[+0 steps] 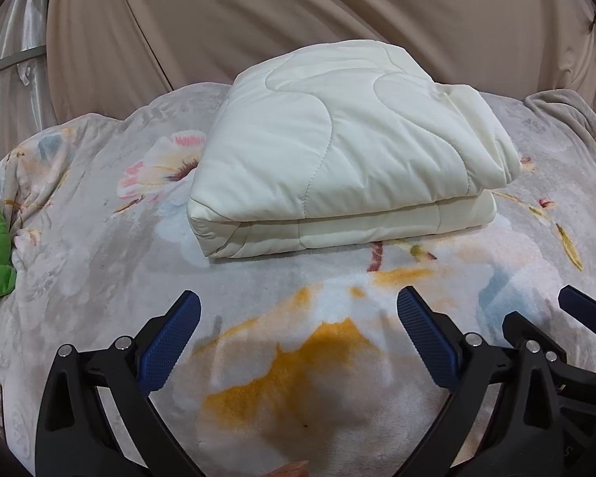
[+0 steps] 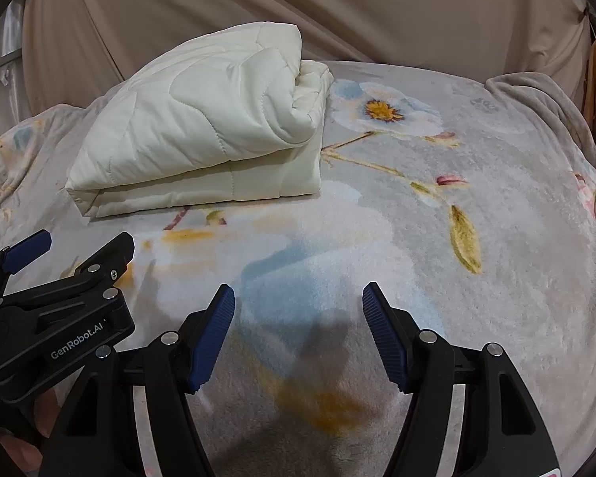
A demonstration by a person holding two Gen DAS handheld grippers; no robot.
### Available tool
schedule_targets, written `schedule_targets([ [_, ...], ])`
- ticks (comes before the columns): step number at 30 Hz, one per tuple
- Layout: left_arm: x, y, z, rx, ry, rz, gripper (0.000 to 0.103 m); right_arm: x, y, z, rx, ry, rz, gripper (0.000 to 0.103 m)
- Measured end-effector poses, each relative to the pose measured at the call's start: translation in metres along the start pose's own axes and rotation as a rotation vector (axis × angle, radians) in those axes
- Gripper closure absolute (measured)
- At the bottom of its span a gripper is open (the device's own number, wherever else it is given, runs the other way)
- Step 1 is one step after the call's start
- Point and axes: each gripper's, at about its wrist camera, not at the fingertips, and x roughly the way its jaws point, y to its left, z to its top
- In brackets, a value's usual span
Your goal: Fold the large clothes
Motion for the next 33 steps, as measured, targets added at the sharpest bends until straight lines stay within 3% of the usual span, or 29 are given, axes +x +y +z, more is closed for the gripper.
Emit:
schedule_targets([
  [33, -0.0024, -0.0009, -0.0004, 0.009, -0.008, 0.028, 0.007, -0.0069, 0.0041, 0.0008, -0.024, -0.034, -0.030, 0.038],
])
